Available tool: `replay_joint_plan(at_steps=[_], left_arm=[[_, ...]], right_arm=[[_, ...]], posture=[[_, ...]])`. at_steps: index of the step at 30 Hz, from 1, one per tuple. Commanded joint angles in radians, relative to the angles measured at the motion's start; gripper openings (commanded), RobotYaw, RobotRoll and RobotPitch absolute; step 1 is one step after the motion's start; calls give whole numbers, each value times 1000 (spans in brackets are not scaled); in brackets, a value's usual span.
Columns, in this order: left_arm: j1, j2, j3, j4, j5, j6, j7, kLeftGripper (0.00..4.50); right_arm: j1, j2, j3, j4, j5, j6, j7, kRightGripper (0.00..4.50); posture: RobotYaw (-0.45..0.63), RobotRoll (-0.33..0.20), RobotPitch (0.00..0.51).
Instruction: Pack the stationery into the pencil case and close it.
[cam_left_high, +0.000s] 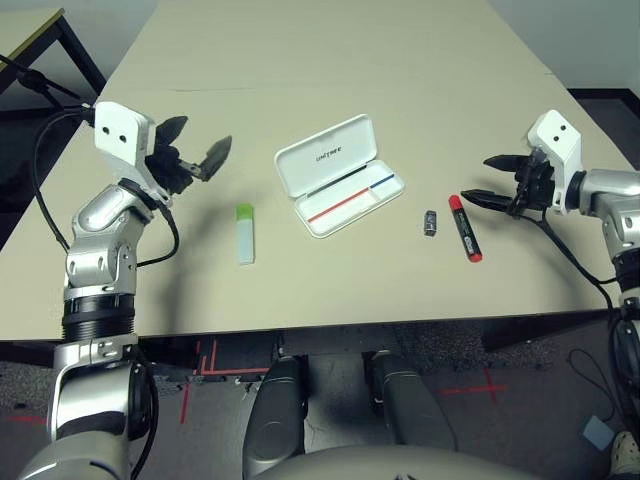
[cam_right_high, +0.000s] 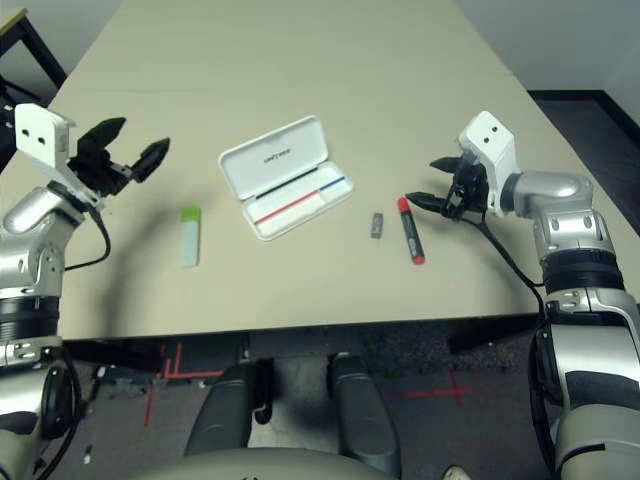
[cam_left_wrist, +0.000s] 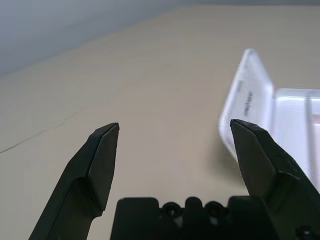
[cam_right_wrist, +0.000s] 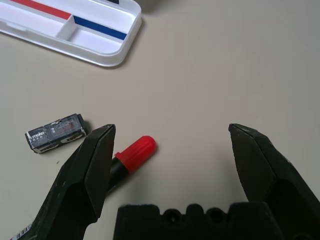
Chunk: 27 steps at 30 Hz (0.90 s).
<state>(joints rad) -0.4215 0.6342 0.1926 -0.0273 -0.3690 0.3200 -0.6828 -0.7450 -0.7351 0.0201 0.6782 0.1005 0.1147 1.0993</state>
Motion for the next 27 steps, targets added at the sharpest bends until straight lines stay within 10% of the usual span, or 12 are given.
replay_joint_plan(at_steps=[1,13,27], left_arm=[[34,38,-46,-133,-28,98,-44,4476],[47,120,-253,-306,5,281,-142,4476],[-54,33,-519,-209,173,278,-173,4476]], right_arm=[[-16,2,12,31,-16,-15,14,4500],[-30,8,22,72,-40,-43,26,4500],[-20,-3,19,65,-59,-43,28,4500]], posture=[[48,0,171],[42,0,178],[17,0,185]])
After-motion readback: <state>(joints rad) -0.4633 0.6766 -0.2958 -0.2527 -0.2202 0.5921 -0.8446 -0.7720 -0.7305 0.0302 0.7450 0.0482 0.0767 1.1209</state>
